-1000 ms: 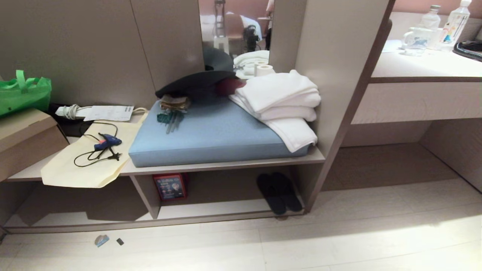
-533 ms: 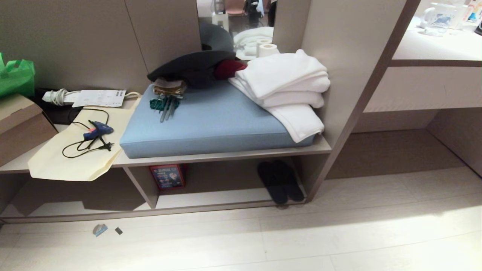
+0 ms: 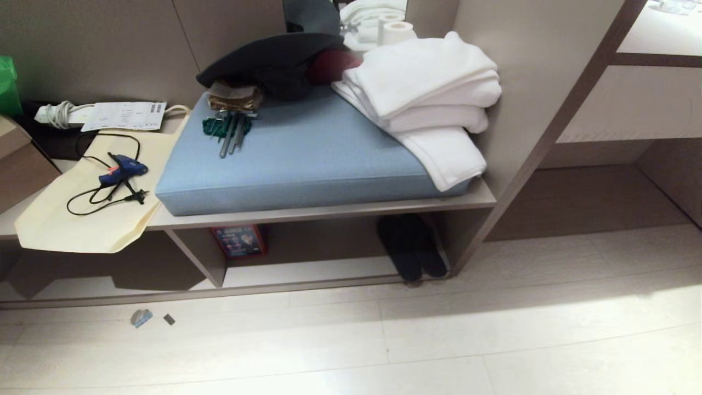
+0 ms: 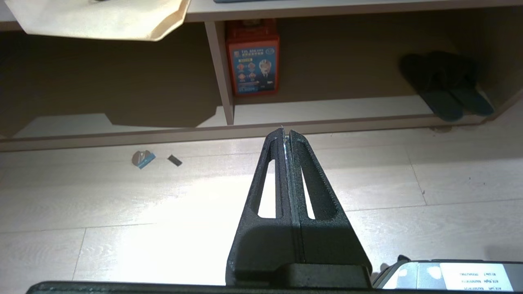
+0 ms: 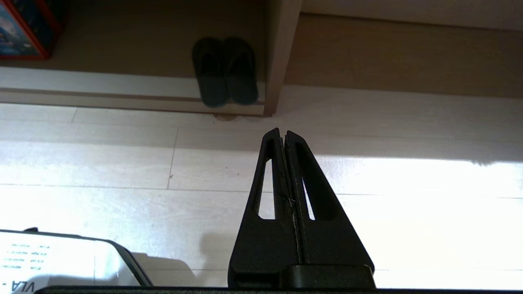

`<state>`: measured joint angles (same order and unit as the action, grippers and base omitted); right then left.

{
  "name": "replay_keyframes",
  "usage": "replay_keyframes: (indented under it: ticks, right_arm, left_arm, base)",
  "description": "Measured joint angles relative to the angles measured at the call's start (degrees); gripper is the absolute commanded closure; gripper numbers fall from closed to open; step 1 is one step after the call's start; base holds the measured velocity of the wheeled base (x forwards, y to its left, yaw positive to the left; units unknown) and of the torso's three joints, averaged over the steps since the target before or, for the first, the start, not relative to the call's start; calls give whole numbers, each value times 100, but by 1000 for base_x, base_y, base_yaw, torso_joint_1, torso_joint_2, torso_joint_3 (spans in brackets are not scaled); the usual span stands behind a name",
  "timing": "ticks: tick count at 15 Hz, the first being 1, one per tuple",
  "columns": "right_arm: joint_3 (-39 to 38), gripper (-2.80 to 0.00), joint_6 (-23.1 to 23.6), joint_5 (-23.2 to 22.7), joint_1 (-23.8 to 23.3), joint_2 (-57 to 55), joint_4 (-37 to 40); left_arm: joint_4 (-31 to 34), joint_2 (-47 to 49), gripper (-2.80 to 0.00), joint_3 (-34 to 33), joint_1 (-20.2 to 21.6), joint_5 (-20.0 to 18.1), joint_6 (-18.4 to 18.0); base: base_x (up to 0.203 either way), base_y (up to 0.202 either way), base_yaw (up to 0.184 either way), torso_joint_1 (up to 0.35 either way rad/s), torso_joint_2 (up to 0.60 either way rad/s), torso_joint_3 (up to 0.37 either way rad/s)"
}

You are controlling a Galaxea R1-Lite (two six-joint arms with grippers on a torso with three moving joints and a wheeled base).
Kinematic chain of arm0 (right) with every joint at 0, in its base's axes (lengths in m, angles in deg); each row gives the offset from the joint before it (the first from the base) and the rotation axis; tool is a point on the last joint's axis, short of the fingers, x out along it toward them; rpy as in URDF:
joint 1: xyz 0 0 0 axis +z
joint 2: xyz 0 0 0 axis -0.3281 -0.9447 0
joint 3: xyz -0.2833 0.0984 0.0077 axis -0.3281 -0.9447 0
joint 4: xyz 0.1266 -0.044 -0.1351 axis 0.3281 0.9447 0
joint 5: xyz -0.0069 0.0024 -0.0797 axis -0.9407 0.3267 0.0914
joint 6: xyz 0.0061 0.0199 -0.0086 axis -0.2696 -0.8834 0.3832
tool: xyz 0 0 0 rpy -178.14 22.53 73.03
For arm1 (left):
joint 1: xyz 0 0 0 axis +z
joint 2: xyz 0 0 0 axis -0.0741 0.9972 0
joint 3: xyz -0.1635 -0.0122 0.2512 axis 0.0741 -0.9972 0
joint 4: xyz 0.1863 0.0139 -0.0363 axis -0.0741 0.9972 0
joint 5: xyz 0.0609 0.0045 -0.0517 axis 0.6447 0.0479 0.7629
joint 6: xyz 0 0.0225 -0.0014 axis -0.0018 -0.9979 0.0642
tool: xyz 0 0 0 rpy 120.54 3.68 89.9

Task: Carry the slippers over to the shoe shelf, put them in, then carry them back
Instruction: Pick up the slippers in the shoe cabinet

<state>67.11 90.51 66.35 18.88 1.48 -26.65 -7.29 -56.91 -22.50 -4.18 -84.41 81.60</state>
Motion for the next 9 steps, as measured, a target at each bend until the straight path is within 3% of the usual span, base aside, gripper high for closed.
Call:
replay_keyframes:
  ticks: [9]
  right_arm:
    - [0, 0, -11, 2, 2, 0, 0]
  left_arm:
    - [-2, 0, 0, 0, 0, 1, -2]
  base:
    - [0, 0, 0, 3, 2, -200]
